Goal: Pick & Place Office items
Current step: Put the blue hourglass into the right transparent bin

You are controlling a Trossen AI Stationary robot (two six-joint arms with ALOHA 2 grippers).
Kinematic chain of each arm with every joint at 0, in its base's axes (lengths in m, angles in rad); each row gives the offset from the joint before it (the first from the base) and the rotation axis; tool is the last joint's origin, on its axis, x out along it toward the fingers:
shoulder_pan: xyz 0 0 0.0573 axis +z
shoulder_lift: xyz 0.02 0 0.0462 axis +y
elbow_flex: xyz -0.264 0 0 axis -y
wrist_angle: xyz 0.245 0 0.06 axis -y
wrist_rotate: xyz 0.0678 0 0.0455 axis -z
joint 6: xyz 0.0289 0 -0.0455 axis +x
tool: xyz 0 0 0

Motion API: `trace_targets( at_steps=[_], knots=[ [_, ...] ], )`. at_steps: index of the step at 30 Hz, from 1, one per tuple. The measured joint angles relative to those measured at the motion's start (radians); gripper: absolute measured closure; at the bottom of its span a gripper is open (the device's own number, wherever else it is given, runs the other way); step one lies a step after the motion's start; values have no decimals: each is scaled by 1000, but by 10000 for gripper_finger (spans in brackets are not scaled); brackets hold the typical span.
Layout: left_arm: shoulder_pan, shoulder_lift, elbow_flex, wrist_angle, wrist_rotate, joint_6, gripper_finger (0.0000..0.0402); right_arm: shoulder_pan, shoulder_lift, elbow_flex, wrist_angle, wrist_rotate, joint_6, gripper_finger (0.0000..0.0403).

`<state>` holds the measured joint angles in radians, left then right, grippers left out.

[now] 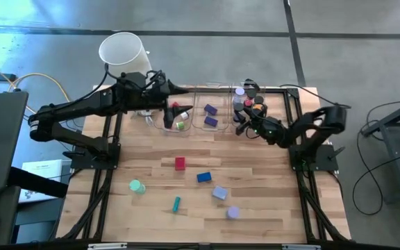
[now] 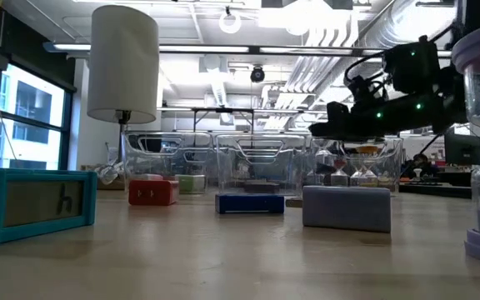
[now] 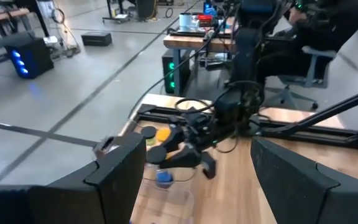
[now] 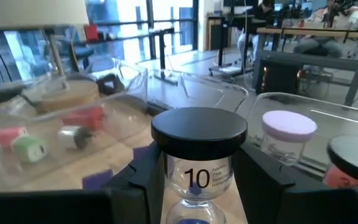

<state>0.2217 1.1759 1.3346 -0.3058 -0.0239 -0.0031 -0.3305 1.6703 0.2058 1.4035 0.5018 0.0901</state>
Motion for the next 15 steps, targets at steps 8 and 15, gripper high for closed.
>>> trace_targets(
  at_steps=[8,15],
  knots=[
    [-11,0,0,0,1,-12,118,-42,99,8,80,-11,13,260],
    [-11,0,0,0,1,-12,118,-44,52,14,67,-34,-12,260]
  ],
)
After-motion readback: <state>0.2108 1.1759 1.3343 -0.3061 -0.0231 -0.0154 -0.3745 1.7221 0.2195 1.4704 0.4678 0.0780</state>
